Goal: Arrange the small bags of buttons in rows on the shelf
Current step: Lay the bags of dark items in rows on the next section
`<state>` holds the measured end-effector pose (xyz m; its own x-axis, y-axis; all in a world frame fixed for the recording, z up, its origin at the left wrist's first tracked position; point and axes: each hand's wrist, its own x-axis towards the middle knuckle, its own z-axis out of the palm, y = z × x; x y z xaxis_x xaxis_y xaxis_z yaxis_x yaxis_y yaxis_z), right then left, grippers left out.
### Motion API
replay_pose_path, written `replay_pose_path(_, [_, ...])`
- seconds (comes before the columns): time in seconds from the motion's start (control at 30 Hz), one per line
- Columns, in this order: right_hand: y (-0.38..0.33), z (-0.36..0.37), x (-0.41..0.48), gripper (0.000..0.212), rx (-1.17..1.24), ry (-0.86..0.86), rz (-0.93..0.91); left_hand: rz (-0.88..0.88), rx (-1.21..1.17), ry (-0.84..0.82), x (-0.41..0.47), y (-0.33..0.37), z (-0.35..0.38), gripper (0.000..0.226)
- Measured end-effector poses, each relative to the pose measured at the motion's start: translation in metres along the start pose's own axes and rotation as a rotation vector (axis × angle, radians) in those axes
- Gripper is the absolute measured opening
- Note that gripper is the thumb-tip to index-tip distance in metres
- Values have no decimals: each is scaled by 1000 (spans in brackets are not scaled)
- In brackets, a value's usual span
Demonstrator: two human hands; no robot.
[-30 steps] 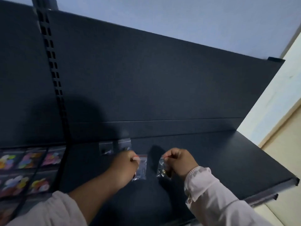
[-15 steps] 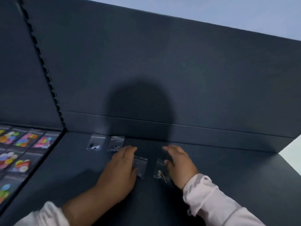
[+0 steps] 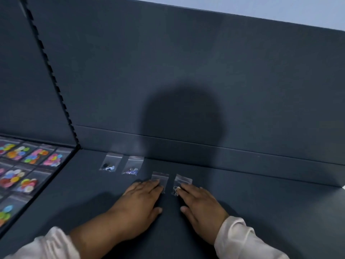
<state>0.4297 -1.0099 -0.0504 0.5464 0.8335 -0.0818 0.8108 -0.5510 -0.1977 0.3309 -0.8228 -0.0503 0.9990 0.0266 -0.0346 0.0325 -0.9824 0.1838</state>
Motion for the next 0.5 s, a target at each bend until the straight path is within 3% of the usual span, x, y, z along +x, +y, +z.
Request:
replay_pose_path(0.17, [8, -1, 23, 91, -31, -19, -13, -44, 69, -28, 14, 1, 0, 70])
replay_pose_path(0.4, [16, -2, 43, 87, -36, -44, -36, -61, 32, -19, 30, -7, 0, 74])
replay_pose_path(0.5, [17, -3, 45, 69, -37, -35, -41, -58, 5, -3, 33, -9, 0, 74])
